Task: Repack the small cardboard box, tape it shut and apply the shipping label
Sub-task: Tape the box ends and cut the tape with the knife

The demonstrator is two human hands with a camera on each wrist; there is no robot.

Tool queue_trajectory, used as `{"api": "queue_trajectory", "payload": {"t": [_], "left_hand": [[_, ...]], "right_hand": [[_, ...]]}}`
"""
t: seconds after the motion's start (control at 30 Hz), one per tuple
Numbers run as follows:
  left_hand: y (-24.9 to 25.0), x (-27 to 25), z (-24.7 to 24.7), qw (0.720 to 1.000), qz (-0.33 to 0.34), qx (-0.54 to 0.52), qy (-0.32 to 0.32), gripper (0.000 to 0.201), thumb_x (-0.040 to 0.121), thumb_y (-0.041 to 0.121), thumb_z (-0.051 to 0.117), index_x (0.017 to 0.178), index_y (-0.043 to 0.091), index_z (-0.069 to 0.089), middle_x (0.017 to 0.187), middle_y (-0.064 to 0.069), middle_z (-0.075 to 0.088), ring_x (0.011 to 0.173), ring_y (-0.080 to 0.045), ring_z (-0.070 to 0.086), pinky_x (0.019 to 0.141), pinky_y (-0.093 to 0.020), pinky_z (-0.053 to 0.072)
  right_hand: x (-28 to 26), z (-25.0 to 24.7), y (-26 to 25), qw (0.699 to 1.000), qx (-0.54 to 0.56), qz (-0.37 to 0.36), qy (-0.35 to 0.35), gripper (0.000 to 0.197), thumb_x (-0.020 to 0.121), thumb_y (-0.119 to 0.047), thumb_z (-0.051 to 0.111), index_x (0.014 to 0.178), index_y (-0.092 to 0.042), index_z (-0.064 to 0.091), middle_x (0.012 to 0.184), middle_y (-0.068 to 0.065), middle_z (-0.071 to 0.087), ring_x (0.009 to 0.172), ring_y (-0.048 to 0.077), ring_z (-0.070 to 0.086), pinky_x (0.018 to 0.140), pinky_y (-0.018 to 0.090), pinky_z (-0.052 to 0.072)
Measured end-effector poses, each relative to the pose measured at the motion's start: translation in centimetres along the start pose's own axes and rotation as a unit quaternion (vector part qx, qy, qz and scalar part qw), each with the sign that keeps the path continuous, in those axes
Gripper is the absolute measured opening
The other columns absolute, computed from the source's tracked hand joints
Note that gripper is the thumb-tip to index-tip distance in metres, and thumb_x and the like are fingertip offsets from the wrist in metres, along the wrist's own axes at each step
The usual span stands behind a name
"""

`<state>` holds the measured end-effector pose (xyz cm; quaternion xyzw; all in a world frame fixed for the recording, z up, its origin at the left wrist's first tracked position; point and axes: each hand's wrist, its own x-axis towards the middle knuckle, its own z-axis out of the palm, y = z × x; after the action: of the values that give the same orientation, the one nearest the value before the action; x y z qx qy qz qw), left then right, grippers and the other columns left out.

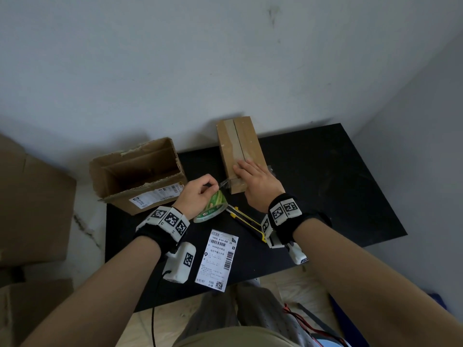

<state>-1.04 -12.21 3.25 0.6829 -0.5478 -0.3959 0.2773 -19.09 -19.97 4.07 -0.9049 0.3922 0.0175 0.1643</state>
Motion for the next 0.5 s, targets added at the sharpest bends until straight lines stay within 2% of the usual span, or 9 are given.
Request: {"api": "queue_trajectory", "payload": {"t": [0.07,0.13,0.2,0.23,0.3,0.37,0.43,0.5], "left_hand": [[0.0,0.3,0.1,0.999,-0.015,0.012,0.027,0.006,0.094,0.017,0.051,0.094,0.017,0.057,0.093,0.001,0.062,0.091,-0.014,0.061,0.076,-0.026,0.05],[0.0,0.6,0.0,0.998,-0.03,0.041,0.041,0.008,0.094,0.018,0.051,0.098,0.016,0.057,0.098,-0.004,0.062,0.095,-0.017,0.061,0.082,-0.035,0.051],[0.1,1.0,-0.1,0.997,-0.039,0.057,0.041,0.009,0.095,0.02,0.05,0.098,0.016,0.057,0.101,-0.006,0.062,0.096,-0.019,0.06,0.085,-0.039,0.051],[0.1,1.2,-0.1,0.997,-0.039,0.058,0.041,0.008,0.095,0.021,0.05,0.097,0.017,0.056,0.101,-0.006,0.062,0.097,-0.019,0.06,0.086,-0.041,0.051],[0.0,1.5,-0.2,0.997,-0.035,0.055,0.042,0.006,0.094,0.022,0.051,0.095,0.019,0.056,0.1,-0.006,0.062,0.097,-0.021,0.06,0.086,-0.043,0.051],[-0.1,1.7,-0.3,0.997,-0.034,0.057,0.04,0.006,0.094,0.022,0.051,0.096,0.018,0.056,0.1,-0.007,0.063,0.097,-0.021,0.061,0.086,-0.043,0.051],[-0.3,1.9,-0.4,0.997,-0.03,0.059,0.04,0.007,0.094,0.022,0.051,0.096,0.017,0.056,0.1,-0.008,0.063,0.097,-0.022,0.061,0.085,-0.043,0.052],[-0.4,2.0,-0.5,0.997,-0.027,0.064,0.039,0.006,0.094,0.022,0.051,0.095,0.018,0.056,0.101,-0.007,0.063,0.098,-0.022,0.061,0.084,-0.042,0.052]], "right_hand": [[-0.1,-0.5,0.2,0.999,0.039,0.008,-0.002,0.063,0.091,-0.005,0.046,0.148,-0.019,0.024,0.157,-0.001,0.017,0.146,0.016,0.009,0.111,0.024,0.0],[-0.2,-0.8,0.4,0.999,0.054,0.005,-0.002,0.061,0.091,-0.004,0.048,0.147,-0.02,0.028,0.156,-0.001,0.02,0.145,0.018,0.014,0.114,0.028,0.007],[-0.8,-0.3,0.5,0.998,0.03,-0.01,0.056,0.055,0.088,-0.004,0.053,0.14,-0.015,0.039,0.151,0.005,0.031,0.139,0.024,0.03,0.113,0.037,0.023],[-1.1,0.1,0.5,0.995,0.005,-0.019,0.098,0.048,0.086,-0.005,0.057,0.133,-0.012,0.048,0.143,0.01,0.042,0.13,0.027,0.043,0.107,0.041,0.034],[-1.9,1.5,0.3,0.984,-0.035,-0.029,0.173,0.033,0.08,-0.005,0.064,0.112,-0.007,0.059,0.117,0.012,0.059,0.102,0.027,0.061,0.087,0.039,0.05],[-2.8,3.3,0.2,0.981,-0.037,-0.028,0.189,0.021,0.079,-0.006,0.063,0.1,-0.008,0.061,0.098,0.008,0.062,0.083,0.025,0.063,0.074,0.035,0.05],[-3.4,4.9,0.0,0.993,-0.008,0.002,0.114,0.017,0.085,-0.014,0.06,0.102,-0.01,0.06,0.097,0.006,0.061,0.086,0.025,0.062,0.078,0.035,0.047],[-3.6,6.5,0.0,0.998,-0.013,0.06,-0.024,0.032,0.091,-0.03,0.054,0.117,-0.012,0.053,0.114,0.005,0.056,0.105,0.024,0.056,0.092,0.035,0.041]]}}
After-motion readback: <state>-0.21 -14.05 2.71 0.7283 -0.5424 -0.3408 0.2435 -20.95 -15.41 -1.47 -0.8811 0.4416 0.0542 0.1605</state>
